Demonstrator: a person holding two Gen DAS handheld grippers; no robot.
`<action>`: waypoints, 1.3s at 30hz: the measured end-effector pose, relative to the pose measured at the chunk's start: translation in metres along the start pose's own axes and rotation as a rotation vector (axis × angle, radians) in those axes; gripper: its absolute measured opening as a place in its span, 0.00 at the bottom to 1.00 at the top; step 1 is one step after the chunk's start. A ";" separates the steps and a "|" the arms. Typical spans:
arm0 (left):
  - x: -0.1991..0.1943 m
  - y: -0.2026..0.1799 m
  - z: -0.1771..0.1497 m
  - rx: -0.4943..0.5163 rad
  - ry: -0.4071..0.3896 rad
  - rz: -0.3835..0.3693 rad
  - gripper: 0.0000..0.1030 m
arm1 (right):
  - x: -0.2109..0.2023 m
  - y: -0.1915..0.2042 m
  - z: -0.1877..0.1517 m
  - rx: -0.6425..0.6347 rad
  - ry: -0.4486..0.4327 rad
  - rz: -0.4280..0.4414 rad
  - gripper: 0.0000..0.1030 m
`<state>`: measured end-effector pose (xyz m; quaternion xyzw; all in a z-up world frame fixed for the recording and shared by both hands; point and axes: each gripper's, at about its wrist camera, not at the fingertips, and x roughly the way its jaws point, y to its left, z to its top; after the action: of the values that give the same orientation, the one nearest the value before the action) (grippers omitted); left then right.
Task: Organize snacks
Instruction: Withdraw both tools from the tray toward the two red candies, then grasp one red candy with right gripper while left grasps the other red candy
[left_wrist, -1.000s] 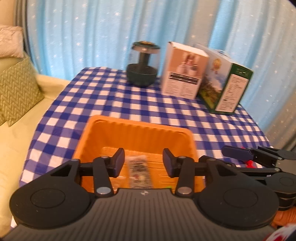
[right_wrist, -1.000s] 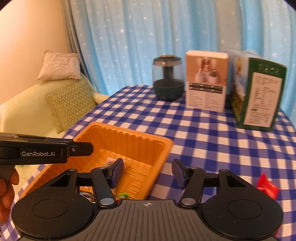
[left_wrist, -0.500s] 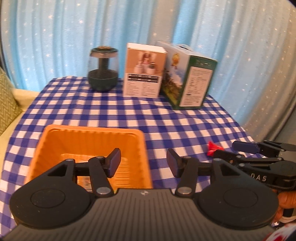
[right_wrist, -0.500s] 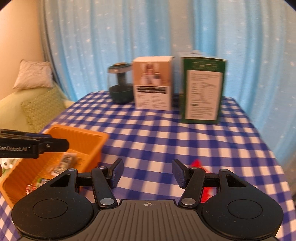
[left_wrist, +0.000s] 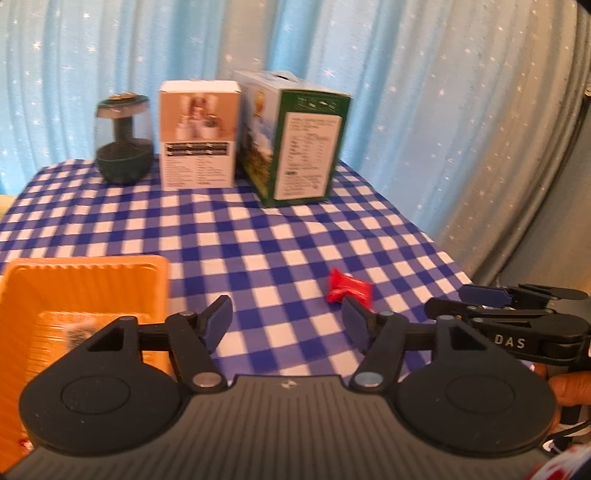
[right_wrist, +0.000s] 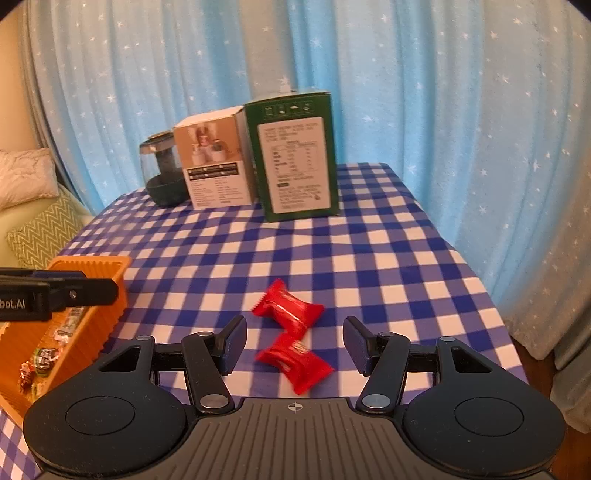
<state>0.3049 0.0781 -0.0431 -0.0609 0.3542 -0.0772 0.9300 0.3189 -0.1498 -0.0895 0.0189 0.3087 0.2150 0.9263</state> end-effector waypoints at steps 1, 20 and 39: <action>0.003 -0.005 -0.002 0.002 0.008 -0.007 0.64 | 0.000 -0.003 -0.001 0.002 0.001 -0.003 0.56; 0.047 -0.018 -0.026 0.038 0.104 0.026 0.80 | 0.042 -0.040 -0.020 -0.058 0.100 0.064 0.56; 0.061 -0.014 -0.027 0.065 0.125 0.030 0.80 | 0.100 -0.003 -0.024 -0.305 0.167 0.132 0.40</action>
<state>0.3304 0.0510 -0.0997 -0.0204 0.4096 -0.0786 0.9086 0.3773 -0.1141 -0.1660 -0.1194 0.3466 0.3204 0.8735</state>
